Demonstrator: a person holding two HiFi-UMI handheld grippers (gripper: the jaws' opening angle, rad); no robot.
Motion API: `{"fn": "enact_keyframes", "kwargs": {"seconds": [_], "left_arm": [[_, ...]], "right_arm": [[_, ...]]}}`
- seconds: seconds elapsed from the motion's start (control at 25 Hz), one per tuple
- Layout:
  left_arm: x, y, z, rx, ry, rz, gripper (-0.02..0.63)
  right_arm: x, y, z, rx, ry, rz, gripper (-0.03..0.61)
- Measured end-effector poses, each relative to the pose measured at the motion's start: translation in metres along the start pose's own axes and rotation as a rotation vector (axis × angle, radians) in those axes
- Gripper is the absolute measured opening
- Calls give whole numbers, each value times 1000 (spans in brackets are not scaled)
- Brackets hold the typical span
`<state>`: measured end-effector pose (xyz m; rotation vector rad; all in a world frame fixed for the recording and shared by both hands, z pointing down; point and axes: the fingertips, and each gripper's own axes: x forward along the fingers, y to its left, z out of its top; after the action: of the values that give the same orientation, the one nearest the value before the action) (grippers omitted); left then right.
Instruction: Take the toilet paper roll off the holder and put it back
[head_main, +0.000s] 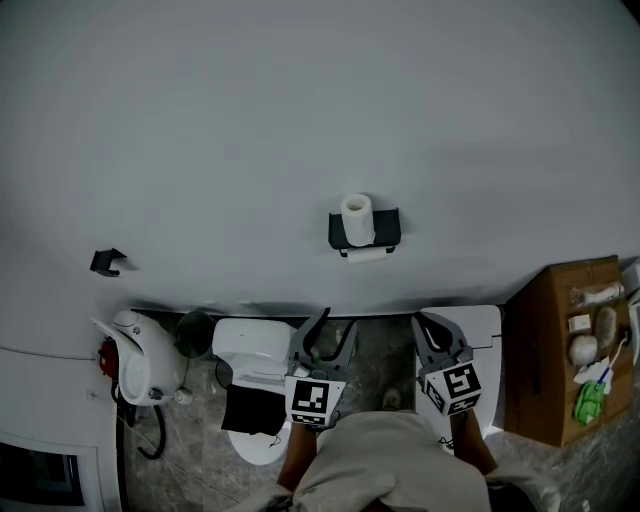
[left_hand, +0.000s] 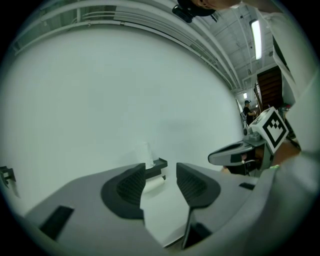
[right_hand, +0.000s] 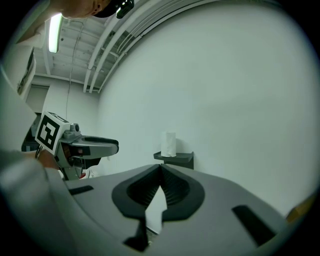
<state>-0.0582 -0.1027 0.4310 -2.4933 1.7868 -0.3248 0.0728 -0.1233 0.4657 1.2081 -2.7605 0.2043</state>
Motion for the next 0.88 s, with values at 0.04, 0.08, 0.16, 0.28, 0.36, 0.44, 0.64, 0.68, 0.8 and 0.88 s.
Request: {"fn": "enact_keyframes", "kwargs": {"seconds": [0.04,0.08,0.16,0.28,0.36,0.44,0.64,0.68,0.8,0.88], "left_arm": [[3,-2,1,0,1,1,201],[6,-3,1,0,3,2,201],[11,-4,0,-1,9,6,201],[16,-5,-1,2,21,11,201],[18,-6,-1,5,26,13,201],[21,-5,0,7,28,12,201],[29,-6,1,7,20,7,201],[30,-6,2,6,14,6,201],[34,-5,5,0,-5,-1,201],[37,-4,5,-2,-6,-7,201]], "right_arm": [[0,-4,0,2,0,0,-3],[0,-8,0,5,0,0,-5],[2,-15,-1,9,1,1,-5],[5,-20,-3,15,2,7,-5],[6,-23,-3,20,1,9,-3],[7,-25,-4,25,0,9,-5],[10,-29,-4,26,0,7,-5],[10,-30,-4,25,-1,6,-5],[12,-29,-1,16,-6,4,-3],[13,-30,1,13,-8,-2,-4]]}}
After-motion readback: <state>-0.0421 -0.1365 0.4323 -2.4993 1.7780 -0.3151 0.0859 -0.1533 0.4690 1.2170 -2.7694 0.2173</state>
